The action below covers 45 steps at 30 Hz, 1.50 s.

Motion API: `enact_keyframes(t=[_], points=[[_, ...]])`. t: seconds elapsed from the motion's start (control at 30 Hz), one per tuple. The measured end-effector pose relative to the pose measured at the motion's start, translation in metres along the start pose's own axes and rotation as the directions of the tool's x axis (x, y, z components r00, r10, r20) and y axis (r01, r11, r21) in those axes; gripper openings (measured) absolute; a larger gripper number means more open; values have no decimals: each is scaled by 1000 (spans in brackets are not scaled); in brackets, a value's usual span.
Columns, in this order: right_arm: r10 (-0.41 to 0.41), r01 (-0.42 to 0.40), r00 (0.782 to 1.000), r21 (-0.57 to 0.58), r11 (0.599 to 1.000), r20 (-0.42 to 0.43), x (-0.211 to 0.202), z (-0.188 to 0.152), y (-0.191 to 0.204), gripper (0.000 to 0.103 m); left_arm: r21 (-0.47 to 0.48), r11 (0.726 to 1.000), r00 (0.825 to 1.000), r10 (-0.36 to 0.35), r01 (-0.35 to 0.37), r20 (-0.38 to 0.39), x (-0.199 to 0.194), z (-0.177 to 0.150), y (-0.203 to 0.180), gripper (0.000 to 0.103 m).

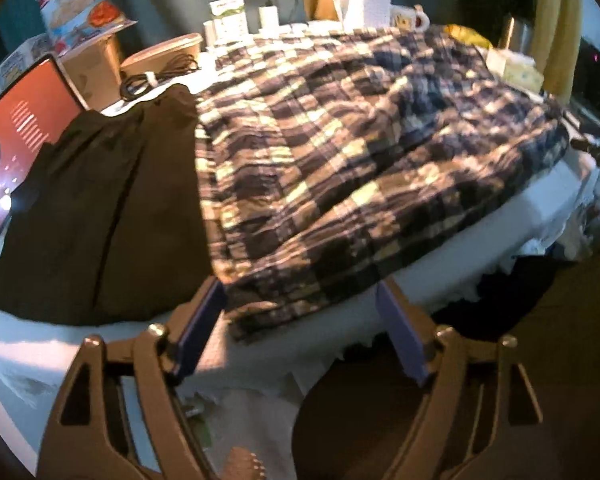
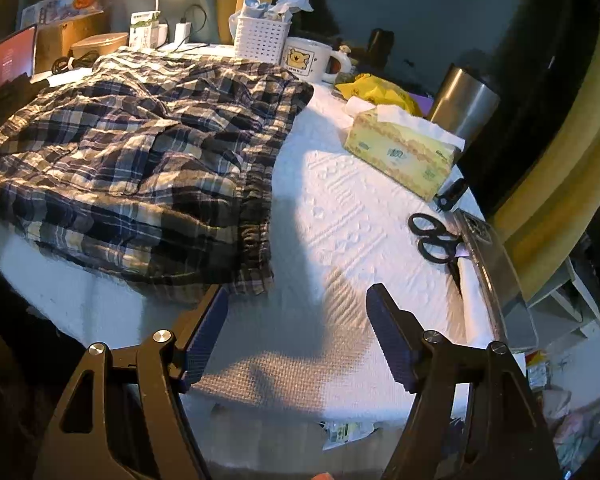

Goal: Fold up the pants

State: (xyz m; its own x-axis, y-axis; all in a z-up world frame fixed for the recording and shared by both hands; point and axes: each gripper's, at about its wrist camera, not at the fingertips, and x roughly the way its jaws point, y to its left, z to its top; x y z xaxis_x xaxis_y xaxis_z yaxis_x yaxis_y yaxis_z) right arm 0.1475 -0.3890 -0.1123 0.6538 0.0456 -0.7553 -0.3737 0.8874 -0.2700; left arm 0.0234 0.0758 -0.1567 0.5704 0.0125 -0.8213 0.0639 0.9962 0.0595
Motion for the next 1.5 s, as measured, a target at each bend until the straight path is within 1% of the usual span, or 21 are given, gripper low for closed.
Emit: enact_keyframes(t=[0.07, 0.13, 0.27, 0.37, 0.4, 0.43, 0.47, 0.5, 0.53, 0.57, 0.6, 0.63, 0.67, 0.77, 0.97, 1.03, 1.13, 1.27, 1.37, 1.43, 1.5], points=[[3, -3, 1000, -15, 1000, -3, 2, -1, 3, 75, 3, 1000, 1000, -3, 3, 22, 4, 2, 0, 87], [6, -6, 1000, -43, 999, 2, 3, -1, 8, 75, 15, 1000, 1000, 10, -10, 27, 7, 6, 0, 88], [2, 3, 999, -110, 994, 47, 7, 6, 20, 75, 9, 1000, 999, -10, 10, 41, 12, 11, 2, 88], [56, -46, 997, -168, 985, 55, 14, 10, 34, 75, -5, 999, 997, -33, 34, 73, 13, 9, 5, 86], [60, -45, 996, -191, 981, 71, 14, 10, 40, 73, -7, 999, 996, -35, 36, 83, 13, 8, 5, 83], [76, -59, 994, -198, 978, 76, 14, 10, 42, 65, -9, 999, 994, -48, 49, 96, 11, 8, 4, 70], [105, -90, 992, -192, 977, 71, 14, 10, 43, 51, -11, 999, 993, -47, 49, 105, 10, 8, 3, 53], [118, -103, 990, -179, 978, 76, 14, 10, 43, 47, -17, 998, 992, -51, 53, 116, 8, 9, 1, 41], [112, -96, 990, -176, 980, 84, 14, 10, 44, 41, -24, 998, 992, -48, 51, 121, 7, 9, 0, 23], [109, -92, 990, -173, 981, 89, 13, 10, 44, 34, -28, 998, 991, -47, 51, 123, 7, 10, 0, 15], [112, -95, 989, -164, 982, 97, 11, 11, 43, 30, -34, 998, 991, -52, 57, 125, 7, 11, -1, 13], [125, -109, 987, -149, 983, 102, 9, 12, 41, 19, -38, 997, 990, -59, 64, 127, 6, 12, -2, 10], [146, -132, 983, -124, 983, 108, 5, 16, 38, 13, -44, 996, 989, -70, 76, 132, 3, 15, -2, 8], [163, -151, 978, -93, 984, 133, -2, 26, 33, 11, -51, 995, 984, -77, 86, 160, -8, 23, -1, 8], [184, -184, 958, -21, 983, 219, -26, 54, 19, 11, -82, 992, 969, -77, 98, 234, -38, 53, 14, 7], [187, -193, 951, 4, 981, 247, -33, 64, 13, 11, -94, 989, 961, -82, 110, 266, -47, 66, 21, 7], [189, -209, 939, 42, 977, 287, -39, 81, 4, 11, -79, 992, 950, -69, 98, 304, -55, 88, 28, 7], [182, -218, 933, 84, 972, 310, -32, 104, -4, 11, -62, 995, 935, -53, 80, 350, -58, 119, 39, 7], [182, -230, 930, 118, 966, 319, -22, 123, -11, 11, -51, 996, 917, -47, 73, 395, -59, 145, 46, 7], [184, -236, 930, 133, 962, 318, -16, 134, -16, 11, -38, 997, 908, -41, 62, 417, -55, 165, 52, 7], [179, -234, 931, 141, 962, 318, -7, 148, -19, 11, -27, 998, 903, -44, 62, 427, -49, 185, 58, 7]])
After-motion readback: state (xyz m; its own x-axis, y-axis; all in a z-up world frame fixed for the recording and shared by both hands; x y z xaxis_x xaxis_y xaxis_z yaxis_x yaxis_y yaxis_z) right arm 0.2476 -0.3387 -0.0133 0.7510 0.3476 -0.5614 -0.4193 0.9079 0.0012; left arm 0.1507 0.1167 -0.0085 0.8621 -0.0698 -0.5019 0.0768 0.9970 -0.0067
